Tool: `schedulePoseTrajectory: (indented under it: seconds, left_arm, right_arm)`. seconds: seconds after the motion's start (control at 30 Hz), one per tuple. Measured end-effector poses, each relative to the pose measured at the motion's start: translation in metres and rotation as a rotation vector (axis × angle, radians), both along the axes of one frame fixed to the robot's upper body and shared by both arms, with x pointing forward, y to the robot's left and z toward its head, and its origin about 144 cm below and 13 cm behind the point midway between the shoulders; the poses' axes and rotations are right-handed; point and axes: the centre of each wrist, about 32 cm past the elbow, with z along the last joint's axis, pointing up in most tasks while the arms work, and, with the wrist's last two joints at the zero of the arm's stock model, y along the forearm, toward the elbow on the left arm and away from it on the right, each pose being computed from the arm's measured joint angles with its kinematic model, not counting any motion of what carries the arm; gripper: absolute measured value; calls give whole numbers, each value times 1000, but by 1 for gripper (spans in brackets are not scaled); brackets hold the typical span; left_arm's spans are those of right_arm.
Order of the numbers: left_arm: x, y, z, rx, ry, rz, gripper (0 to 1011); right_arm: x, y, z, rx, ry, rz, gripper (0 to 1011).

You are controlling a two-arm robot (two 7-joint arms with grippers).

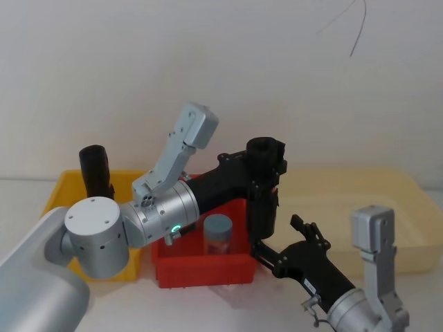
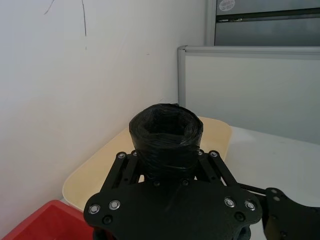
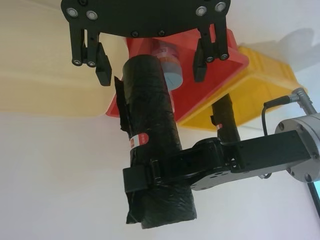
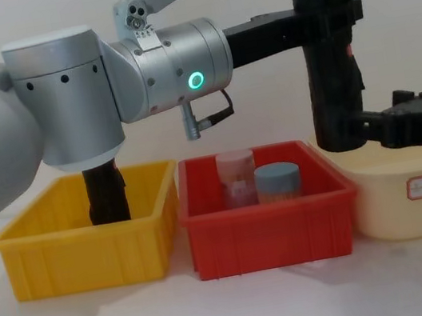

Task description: Pick up the garbage bag with the one hand and transfer it to the other hand.

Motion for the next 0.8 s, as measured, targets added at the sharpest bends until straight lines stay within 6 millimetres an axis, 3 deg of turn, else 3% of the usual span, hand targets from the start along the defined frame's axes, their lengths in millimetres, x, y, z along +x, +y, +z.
schedulePoseTrajectory:
  seconds: [0.8]
  left_arm:
    - [0,0,0,1,1,0,392]
  right_arm:
    - [44,9,2,-38,-30,32,1000]
